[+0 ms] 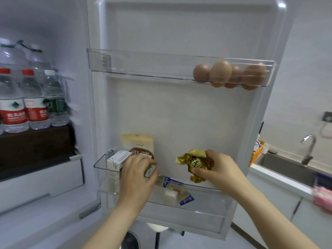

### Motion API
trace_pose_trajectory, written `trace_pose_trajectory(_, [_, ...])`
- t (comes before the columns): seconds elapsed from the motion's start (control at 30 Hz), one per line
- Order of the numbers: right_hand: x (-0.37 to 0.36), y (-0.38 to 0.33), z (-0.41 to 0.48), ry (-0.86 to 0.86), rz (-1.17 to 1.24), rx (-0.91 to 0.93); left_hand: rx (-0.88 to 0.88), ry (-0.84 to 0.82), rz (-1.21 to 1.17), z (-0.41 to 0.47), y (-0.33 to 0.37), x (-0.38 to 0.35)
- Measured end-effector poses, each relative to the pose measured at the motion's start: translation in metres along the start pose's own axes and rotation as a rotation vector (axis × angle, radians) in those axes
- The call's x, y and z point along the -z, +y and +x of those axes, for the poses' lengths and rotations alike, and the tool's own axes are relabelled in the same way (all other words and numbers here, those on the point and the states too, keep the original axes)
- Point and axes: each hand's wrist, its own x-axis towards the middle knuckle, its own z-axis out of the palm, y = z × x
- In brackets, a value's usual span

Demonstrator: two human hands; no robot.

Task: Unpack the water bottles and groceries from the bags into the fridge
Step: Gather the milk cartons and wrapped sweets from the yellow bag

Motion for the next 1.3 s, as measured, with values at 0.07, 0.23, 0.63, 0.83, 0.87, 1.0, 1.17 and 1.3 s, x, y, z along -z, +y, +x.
trace_pose_trajectory(0.07, [0.009,0.005,0.002,-0.053,-0.135,-0.011,0.000,-0.001,-0.002,0.000,-0.001,0.000])
trace_pose_trajectory(0.23, [0.011,0.016,0.008,-0.140,-0.365,-0.051,0.016,-0.008,-0.021,-0.001,-0.003,0.001])
trace_pose_trajectory(0.63, [-0.006,0.023,0.022,-0.349,-0.745,-0.028,0.006,-0.013,-0.010,-0.002,-0.003,0.003])
trace_pose_trajectory(0.83, [-0.016,0.026,0.028,-0.379,-0.778,-0.060,0.011,-0.007,-0.013,-0.002,-0.003,0.002])
trace_pose_trajectory(0.87, [-0.018,0.027,0.028,-0.373,-0.782,-0.063,0.015,-0.007,-0.016,-0.002,-0.003,0.002])
trace_pose_trajectory(1.0, [-0.020,0.028,0.029,-0.349,-0.761,-0.100,0.020,-0.007,-0.018,-0.002,-0.002,0.002])
trace_pose_trajectory(1.17, [-0.014,0.021,0.022,-0.283,-0.687,-0.118,0.017,-0.011,-0.016,-0.003,-0.003,0.003])
trace_pose_trajectory(1.3, [0.002,0.011,0.005,-0.056,-0.535,-0.100,0.022,-0.015,-0.025,-0.004,-0.003,0.003])
